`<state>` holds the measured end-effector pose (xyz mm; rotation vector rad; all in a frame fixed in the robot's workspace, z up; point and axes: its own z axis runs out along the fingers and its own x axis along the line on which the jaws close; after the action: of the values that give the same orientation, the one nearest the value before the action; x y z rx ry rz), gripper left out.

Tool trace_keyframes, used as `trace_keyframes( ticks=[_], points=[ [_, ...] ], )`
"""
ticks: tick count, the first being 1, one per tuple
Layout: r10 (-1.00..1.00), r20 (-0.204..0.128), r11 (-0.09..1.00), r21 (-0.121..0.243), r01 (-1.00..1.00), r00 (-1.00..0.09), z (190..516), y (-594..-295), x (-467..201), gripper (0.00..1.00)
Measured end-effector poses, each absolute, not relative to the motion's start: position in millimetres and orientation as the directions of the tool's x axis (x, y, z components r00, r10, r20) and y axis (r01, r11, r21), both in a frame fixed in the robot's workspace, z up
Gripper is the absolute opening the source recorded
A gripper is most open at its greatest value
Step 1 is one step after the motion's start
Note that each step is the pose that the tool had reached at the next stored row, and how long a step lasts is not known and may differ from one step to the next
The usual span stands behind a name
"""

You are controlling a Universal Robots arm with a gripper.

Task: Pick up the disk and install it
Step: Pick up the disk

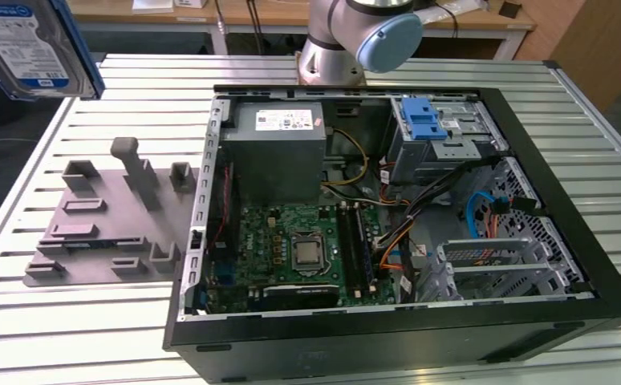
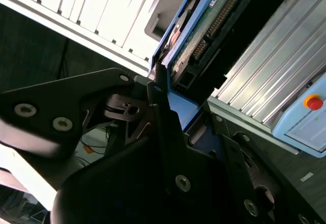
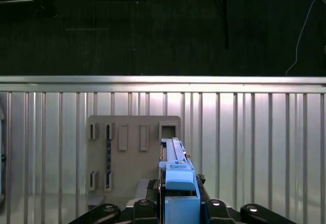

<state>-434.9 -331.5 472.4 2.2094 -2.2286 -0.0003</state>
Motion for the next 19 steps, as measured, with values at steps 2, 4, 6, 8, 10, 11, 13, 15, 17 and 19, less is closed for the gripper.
trace_keyframes(
  ticks=[2, 4, 6, 8, 10, 11, 13, 15, 17, 19],
  points=[
    [-1.0, 0.002, 0.009, 0.003, -1.0, -0.009, 478.3, -331.5, -434.9, 0.36],
    [-1.0, 0.002, 0.009, 0.003, -1.0, -0.009, 483.1, -331.5, -434.9, 0.36],
    [-1.0, 0.002, 0.009, 0.003, -1.0, -0.009, 483.3, -331.5, -434.9, 0.36],
    [-1.0, 0.002, 0.009, 0.003, -1.0, -0.009, 483.3, -331.5, -434.9, 0.36],
    [-1.0, 0.002, 0.009, 0.003, -1.0, -0.009, 483.3, -331.5, -434.9, 0.36],
    [-1.0, 0.002, 0.009, 0.003, -1.0, -0.009, 483.3, -331.5, -434.9, 0.36],
    [-1.0, 0.002, 0.009, 0.003, -1.0, -0.009, 483.3, -331.6, -434.9, 0.36],
    [-1.0, 0.002, 0.009, 0.003, -1.0, -0.009, 483.3, -333.3, -434.9, 0.36],
    [-1.0, 0.002, 0.009, 0.003, -1.0, -0.009, 483.3, -336.9, -434.9, 0.36],
    [-1.0, 0.002, 0.009, 0.003, -1.0, -0.009, 483.3, -341.1, -434.9, 0.36]
  ],
)
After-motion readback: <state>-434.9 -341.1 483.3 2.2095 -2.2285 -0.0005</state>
